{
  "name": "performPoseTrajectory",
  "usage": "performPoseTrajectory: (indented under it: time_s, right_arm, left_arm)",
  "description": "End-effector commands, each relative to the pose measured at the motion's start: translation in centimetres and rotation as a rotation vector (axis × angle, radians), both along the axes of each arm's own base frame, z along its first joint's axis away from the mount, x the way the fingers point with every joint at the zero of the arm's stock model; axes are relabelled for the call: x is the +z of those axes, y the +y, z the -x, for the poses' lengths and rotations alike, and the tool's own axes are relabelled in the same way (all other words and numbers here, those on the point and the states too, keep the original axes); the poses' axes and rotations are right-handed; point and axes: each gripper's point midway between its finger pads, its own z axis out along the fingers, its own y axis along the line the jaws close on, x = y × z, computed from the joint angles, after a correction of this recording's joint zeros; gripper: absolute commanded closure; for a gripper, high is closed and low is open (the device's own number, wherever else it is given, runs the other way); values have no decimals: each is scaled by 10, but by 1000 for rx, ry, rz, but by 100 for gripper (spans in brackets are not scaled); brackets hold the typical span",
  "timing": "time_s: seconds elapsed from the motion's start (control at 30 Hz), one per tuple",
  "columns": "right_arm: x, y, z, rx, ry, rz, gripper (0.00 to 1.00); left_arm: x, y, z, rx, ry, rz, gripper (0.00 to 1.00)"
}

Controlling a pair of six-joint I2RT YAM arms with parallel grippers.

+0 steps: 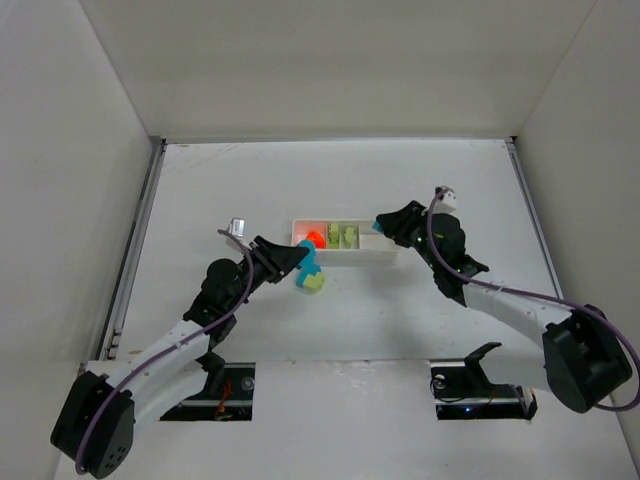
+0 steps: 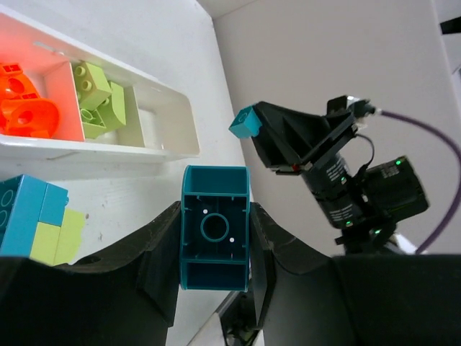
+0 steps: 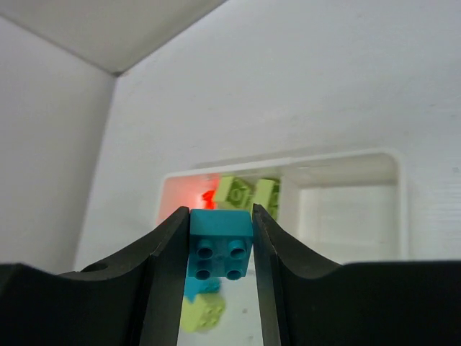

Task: Sort the legos into containers by color

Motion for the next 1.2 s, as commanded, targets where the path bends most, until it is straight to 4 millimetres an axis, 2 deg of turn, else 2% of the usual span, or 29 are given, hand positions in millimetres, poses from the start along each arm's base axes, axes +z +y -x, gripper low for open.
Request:
performPoseTrajectory:
  time_s: [0.0,0.13,0.27,0.4,0.5,0.67,0.73,0.8,0.87,0.93,1.03,1.17]
  right_arm:
    - [-27,-24,-13,-107,56,240,64]
    - [-44,-22,-22,-131,96,299,64]
    - [-51,-17,-27,-130,112,315,60]
    - [-49,-13,-31,-123,97,302,53]
    - [-42,-11,-32,-116,80,289,41]
    - [-30,-18,-28,-116,57,267,36]
    - [-23,-25,-23,-135,41,257,39]
    - [-18,-41,-16,-187,30,234,46]
    - [-17,-67,-7,-275,31,191,63]
    - [-21,-91,-3,-345,39,169,73]
    - [-28,-114,1,-406,49,128,75]
    - [-27,-109,1,-382,34,78,70]
  left_arm:
    - [24,-9,-8,5,-112,-69,86]
    - [25,-25,-11,-14,-131,-122,86]
    - [28,-40,-15,-30,-151,-160,85]
    - [29,-59,-19,-55,-160,-198,85]
    - [28,-74,-24,-71,-168,-230,85]
    - [26,-100,-35,-88,-184,-287,85]
    - [23,-111,-42,-93,-189,-315,85]
    - [19,-122,-50,-99,-189,-345,85]
    - [14,-135,-59,-110,-191,-380,85]
    - [6,-149,-68,-119,-195,-424,85]
    - [-7,-166,-83,-134,-210,-505,84]
    - [-22,-184,-101,-155,-263,-613,84]
